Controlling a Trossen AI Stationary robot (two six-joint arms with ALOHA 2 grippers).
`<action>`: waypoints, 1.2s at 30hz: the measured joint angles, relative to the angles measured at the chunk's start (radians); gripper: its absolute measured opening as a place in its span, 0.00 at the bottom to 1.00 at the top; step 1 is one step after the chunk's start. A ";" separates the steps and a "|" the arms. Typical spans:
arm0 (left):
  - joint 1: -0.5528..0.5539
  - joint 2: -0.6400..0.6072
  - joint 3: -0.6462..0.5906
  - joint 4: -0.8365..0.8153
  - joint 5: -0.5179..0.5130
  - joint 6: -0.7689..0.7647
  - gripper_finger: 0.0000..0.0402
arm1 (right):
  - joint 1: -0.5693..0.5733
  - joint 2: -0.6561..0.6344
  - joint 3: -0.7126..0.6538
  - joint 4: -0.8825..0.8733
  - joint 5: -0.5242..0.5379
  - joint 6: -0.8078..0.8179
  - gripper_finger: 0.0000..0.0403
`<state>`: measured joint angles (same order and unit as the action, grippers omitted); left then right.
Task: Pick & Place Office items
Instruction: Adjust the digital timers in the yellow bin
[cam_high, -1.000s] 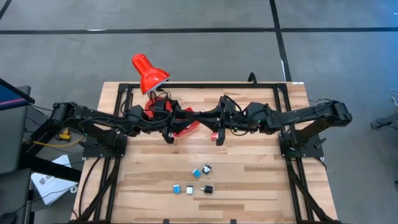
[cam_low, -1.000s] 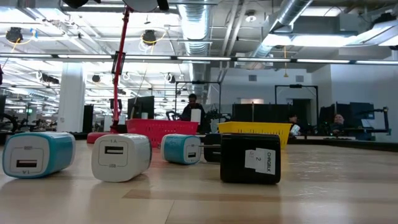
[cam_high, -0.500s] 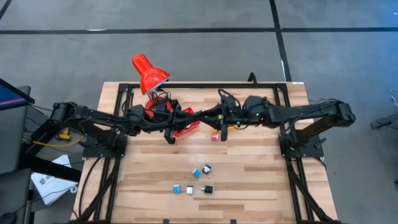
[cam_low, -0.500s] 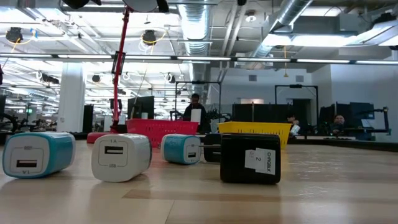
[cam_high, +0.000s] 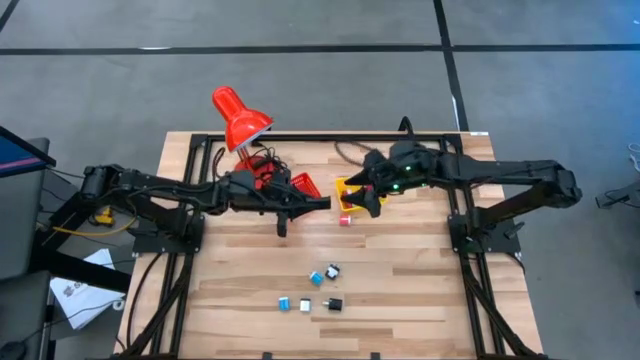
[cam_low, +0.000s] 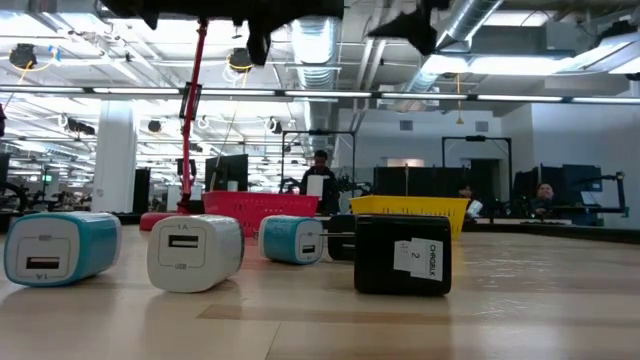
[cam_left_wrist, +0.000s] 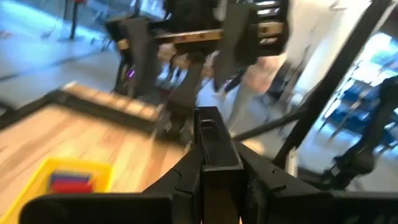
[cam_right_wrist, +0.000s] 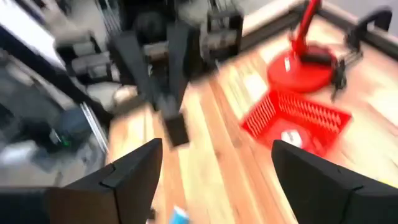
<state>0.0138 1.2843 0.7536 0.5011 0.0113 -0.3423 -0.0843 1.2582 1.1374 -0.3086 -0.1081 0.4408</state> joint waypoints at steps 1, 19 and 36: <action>0.008 0.000 0.000 -0.041 0.000 0.002 0.15 | 0.002 0.011 -0.001 -0.012 -0.008 -0.017 0.73; 0.018 0.000 0.000 -0.249 0.090 -0.002 0.13 | 0.036 0.325 0.225 -0.133 -0.100 -0.300 0.70; 0.018 0.000 0.000 -0.284 0.118 -0.004 0.15 | 0.038 0.477 0.376 -0.233 -0.184 -0.347 0.33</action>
<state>0.0322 1.2846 0.7536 0.2171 0.1295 -0.3468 -0.0463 1.7348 1.5135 -0.5416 -0.2916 0.0934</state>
